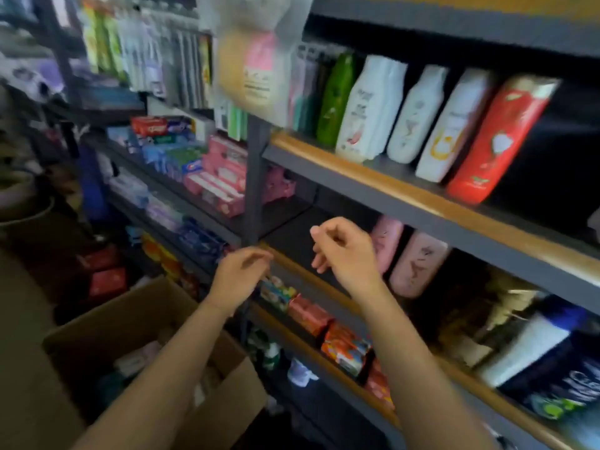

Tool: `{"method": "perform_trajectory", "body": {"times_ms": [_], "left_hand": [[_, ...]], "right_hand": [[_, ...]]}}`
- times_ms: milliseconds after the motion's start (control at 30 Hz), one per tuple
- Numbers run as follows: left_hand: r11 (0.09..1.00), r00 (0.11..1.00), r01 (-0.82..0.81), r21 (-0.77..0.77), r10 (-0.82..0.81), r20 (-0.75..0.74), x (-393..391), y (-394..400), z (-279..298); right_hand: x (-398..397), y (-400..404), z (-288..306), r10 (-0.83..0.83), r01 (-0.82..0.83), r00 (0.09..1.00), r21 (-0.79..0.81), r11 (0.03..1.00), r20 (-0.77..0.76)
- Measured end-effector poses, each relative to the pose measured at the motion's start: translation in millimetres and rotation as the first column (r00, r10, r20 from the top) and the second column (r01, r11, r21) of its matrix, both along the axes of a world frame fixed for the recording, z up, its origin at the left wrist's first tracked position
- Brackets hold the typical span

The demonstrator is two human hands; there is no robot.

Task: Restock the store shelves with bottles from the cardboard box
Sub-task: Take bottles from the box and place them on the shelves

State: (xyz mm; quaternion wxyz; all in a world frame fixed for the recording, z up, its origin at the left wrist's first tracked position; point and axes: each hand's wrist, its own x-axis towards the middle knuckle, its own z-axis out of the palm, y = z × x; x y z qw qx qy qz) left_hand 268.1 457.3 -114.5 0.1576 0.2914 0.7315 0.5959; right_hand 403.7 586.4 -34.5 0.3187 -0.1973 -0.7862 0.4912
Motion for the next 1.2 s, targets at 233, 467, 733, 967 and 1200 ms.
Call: {"method": "perform_trajectory", "body": {"times_ms": [233, 467, 733, 967, 1200], "left_hand": [[0.849, 0.874, -0.334, -0.409, 0.442, 0.204, -52, -165, -177], [0.543, 0.751, -0.558, -0.628, 0.652, -0.104, -93, -259, -280], [0.714, 0.426, -0.573, -0.403, 0.679, 0.597, -123, -259, -349], [0.708, 0.411, -0.673, -0.217, 0.601, 0.685, -118, -264, -369], [0.718, 0.460, -0.666, -0.202, 0.609, 0.646, -120, -264, -372]], "right_hand": [[-120, -96, -225, 0.384, -0.210, 0.738, -0.353, 0.912, 0.555], [-182, -178, -372, 0.514, -0.173, 0.411, -0.489, 0.855, 0.753], [-232, -209, -495, 0.359, 0.010, 0.227, -0.370, 0.929, 0.906], [-244, -219, -577, 0.180, 0.200, 0.087, -0.194, 0.960, 0.980], [-235, -233, -586, 0.331, -0.024, 0.012, -0.331, 0.943, 0.943]]}}
